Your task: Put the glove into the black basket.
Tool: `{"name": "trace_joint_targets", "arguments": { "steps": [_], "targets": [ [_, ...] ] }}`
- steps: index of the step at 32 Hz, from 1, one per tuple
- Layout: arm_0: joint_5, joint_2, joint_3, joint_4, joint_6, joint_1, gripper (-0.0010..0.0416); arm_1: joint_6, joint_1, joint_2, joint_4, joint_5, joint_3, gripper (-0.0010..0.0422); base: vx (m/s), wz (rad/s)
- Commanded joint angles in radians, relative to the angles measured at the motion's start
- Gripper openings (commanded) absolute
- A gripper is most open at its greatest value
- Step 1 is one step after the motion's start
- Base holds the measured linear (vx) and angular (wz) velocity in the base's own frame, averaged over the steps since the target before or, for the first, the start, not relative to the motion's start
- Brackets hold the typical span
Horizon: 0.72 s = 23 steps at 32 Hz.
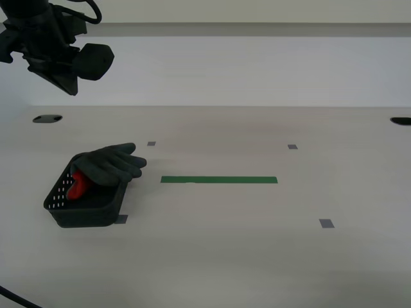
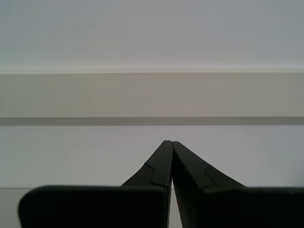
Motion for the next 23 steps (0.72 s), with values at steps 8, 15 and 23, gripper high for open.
{"name": "trace_joint_targets", "arguments": {
  "steps": [8, 15, 23],
  "targets": [
    [0.0, 0.0, 0.002, 0.003, 0.0, 0.0, 0.0001, -0.002, 0.0, 0.0, 0.001, -0.002, 0.0, 0.0009, 0.0, 0.0],
    [0.0, 0.0, 0.002, 0.003, 0.0, 0.0, 0.0001, -0.002, 0.0, 0.0, 0.001, -0.002, 0.0, 0.0009, 0.0, 0.0],
    [0.0, 0.0, 0.002, 0.003, 0.0, 0.0, 0.0001, -0.002, 0.0, 0.0, 0.002, -0.002, 0.0, 0.0009, 0.0, 0.0]
  ]
}}
